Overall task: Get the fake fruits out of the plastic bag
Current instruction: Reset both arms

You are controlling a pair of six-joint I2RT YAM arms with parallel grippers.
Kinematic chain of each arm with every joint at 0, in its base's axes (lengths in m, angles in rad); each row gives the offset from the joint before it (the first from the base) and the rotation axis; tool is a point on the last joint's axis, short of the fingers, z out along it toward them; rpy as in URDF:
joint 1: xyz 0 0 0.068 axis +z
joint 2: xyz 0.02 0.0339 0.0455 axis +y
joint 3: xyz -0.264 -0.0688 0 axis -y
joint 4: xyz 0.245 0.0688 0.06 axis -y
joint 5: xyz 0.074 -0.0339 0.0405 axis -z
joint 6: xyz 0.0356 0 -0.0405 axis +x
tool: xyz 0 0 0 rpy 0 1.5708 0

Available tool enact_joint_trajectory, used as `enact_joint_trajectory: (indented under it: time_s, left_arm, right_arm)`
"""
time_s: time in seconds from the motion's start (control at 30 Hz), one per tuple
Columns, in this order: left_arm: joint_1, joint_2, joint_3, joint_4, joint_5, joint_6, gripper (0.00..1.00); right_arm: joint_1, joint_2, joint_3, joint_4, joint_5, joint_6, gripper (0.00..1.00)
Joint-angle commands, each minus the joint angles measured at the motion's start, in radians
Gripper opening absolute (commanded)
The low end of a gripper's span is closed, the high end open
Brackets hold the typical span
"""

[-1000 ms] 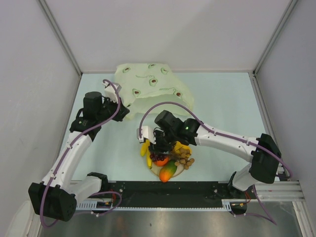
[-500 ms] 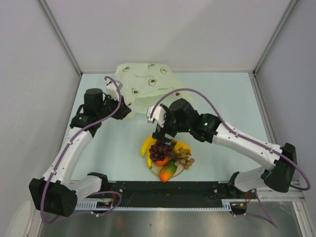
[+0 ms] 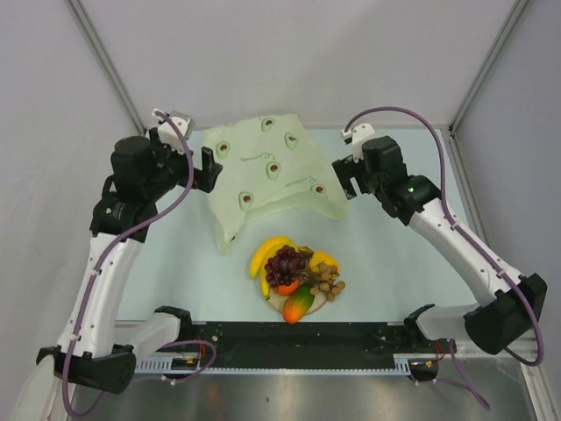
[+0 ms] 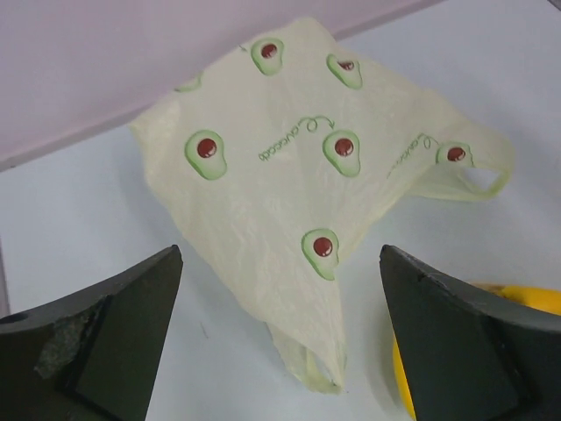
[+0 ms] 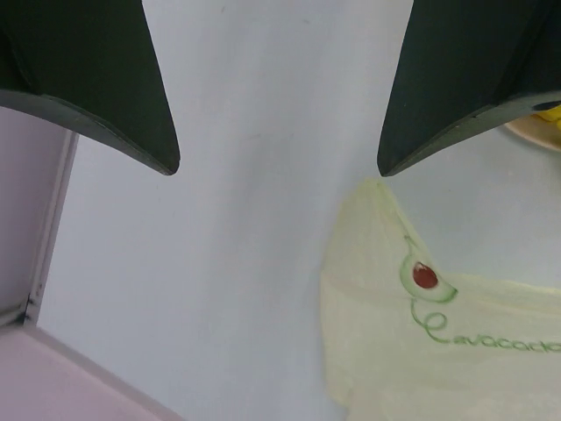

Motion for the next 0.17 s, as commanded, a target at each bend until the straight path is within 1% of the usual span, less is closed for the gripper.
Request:
enact_joint_trajectory:
  time_s: [0.0,0.07,0.13]
  left_arm:
    - [0.000,-0.038,0.041,0.000,-0.101,0.023,1.00]
    - [0.000,-0.035,0.033,0.007,-0.128,0.007,1.00]
    - [0.000,-0.036,0.024,0.007,-0.144,-0.016,1.00]
  right_arm:
    - [-0.010,-0.005,0.031,-0.151,0.160,0.114,1.00]
    - [-0.042,-0.031,0.000,-0.135,0.075,0.126,1.00]
    - [-0.058,-0.036,-0.009,-0.098,0.052,0.137,1.00]
